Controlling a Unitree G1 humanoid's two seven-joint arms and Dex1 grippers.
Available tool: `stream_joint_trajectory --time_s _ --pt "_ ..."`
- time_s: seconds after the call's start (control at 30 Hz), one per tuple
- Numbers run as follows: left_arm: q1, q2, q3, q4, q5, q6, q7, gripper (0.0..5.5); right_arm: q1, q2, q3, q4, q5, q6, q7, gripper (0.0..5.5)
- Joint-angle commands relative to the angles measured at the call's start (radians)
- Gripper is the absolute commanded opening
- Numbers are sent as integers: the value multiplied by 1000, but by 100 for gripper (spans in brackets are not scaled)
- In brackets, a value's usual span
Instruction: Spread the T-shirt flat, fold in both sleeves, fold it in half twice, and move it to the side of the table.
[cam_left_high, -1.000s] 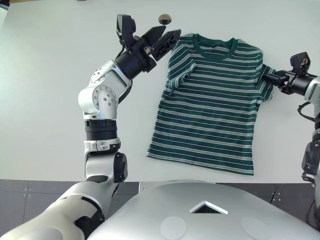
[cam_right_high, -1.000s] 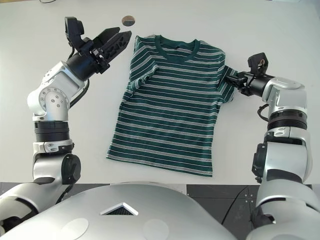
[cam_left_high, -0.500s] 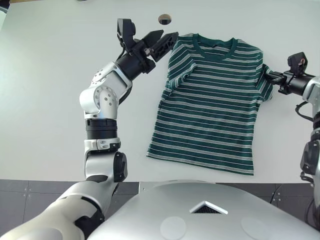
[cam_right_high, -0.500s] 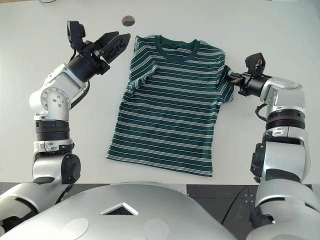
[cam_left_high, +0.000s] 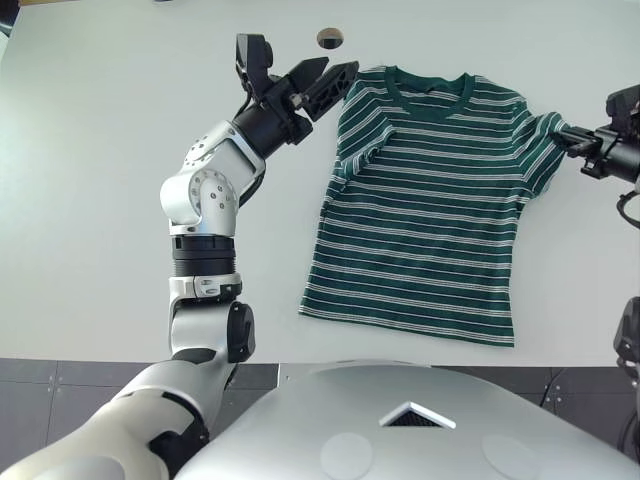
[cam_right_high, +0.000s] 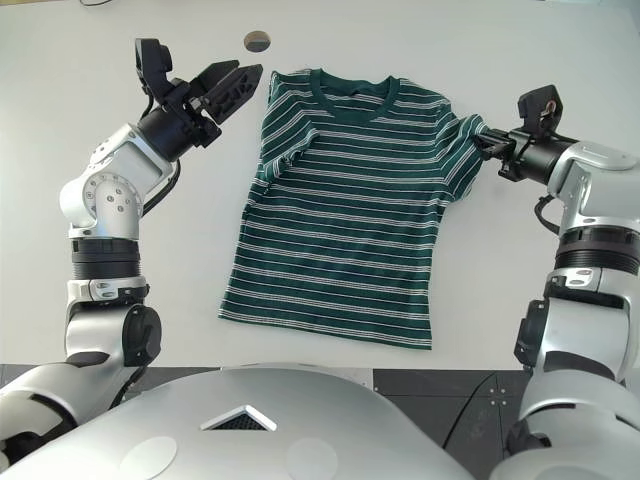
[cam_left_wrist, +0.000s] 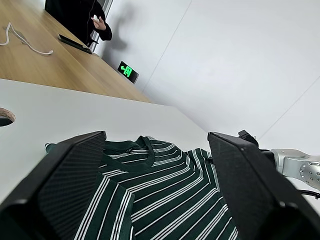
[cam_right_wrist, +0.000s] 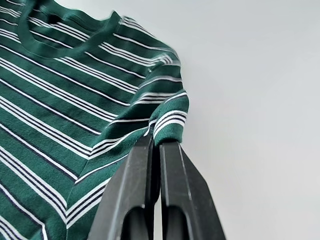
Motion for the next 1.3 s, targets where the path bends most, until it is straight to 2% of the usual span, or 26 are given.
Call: stream_joint_trajectory --time_s 0.03,0.23,0.4,0.63,0.87,1.1,1.27,1.3 --pt "-15 4 -6 -9 2 -4 8 382 35 -11 -10 -144 28 59 1 14" --pt "-19 4 -9 -8 -1 -3 9 382 80 18 22 -358 57 149 -17 14" --pt "-18 1 -11 -9 -1 -2 10 382 79 67 81 -406 49 167 -36 14" --pt "-17 6 -9 -2 -2 0 6 382 31 173 174 -337 24 141 -75 14" --pt "-24 5 -4 20 0 -9 4 382 -21 233 188 -193 6 80 -91 14" --pt "-27 3 -2 28 -2 -14 4 382 -32 238 182 -180 6 59 -82 150" --pt "-22 9 5 21 -10 -7 4 382 -18 241 186 -242 25 94 -63 238" --pt "-23 9 7 21 -13 -3 5 382 -15 242 185 -264 32 106 -60 269"
